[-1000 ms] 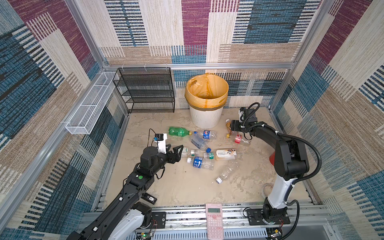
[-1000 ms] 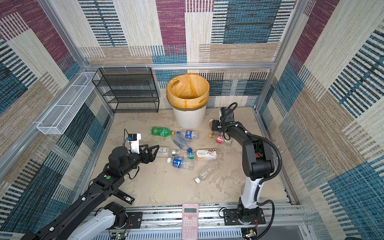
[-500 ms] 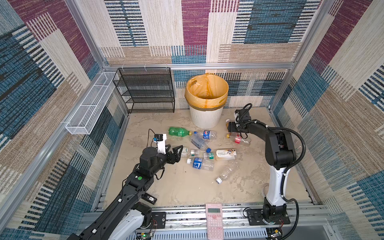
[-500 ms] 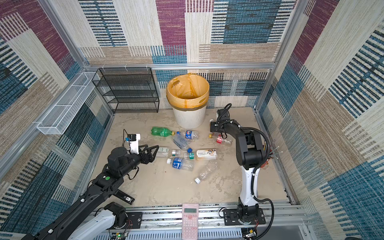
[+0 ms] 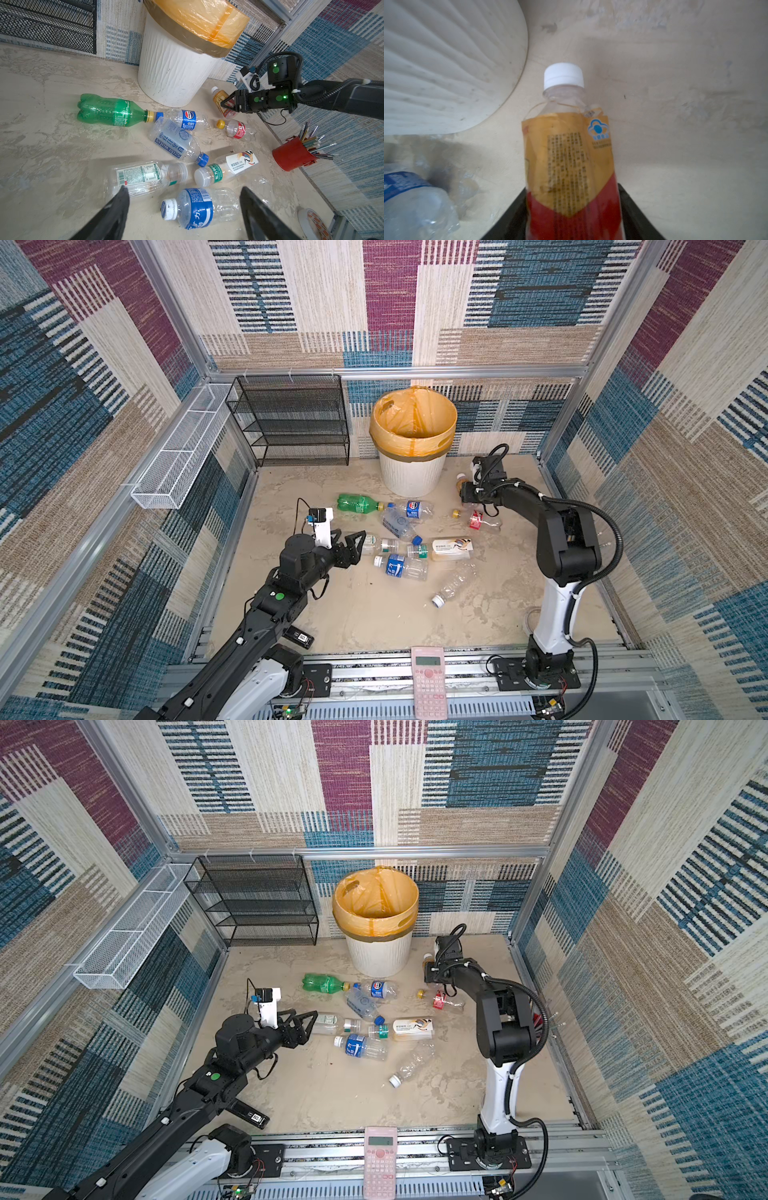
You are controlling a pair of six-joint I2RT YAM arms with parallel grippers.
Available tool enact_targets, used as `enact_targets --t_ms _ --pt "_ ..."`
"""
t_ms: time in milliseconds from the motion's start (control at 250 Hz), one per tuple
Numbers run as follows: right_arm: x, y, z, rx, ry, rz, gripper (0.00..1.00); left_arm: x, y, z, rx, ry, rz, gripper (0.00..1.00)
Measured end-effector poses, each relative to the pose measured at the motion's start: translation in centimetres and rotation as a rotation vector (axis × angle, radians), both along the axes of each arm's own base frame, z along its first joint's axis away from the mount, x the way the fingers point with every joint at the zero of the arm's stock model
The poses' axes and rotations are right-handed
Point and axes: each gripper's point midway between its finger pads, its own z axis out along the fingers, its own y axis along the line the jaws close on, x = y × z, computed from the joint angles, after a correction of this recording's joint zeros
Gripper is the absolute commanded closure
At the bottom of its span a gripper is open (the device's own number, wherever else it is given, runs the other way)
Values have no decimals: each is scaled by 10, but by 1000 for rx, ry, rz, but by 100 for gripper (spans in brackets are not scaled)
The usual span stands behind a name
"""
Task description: Throw the plastic bottles in the bin
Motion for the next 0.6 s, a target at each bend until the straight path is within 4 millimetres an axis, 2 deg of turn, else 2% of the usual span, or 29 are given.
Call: enact_targets --t_ms 160,284,428,600 --pt "-24 5 51 72 -133 11 46 -1 0 -1 0 1 1 16" --pt "-59 12 86 154 -280 50 49 -1 1 -1 0 1 2 17" --pt "-111 19 97 243 -443 113 55 -1 1 -5 -3 12 4 17" --pt "-174 23 92 308 -659 193 54 0 0 -8 -9 23 6 18"
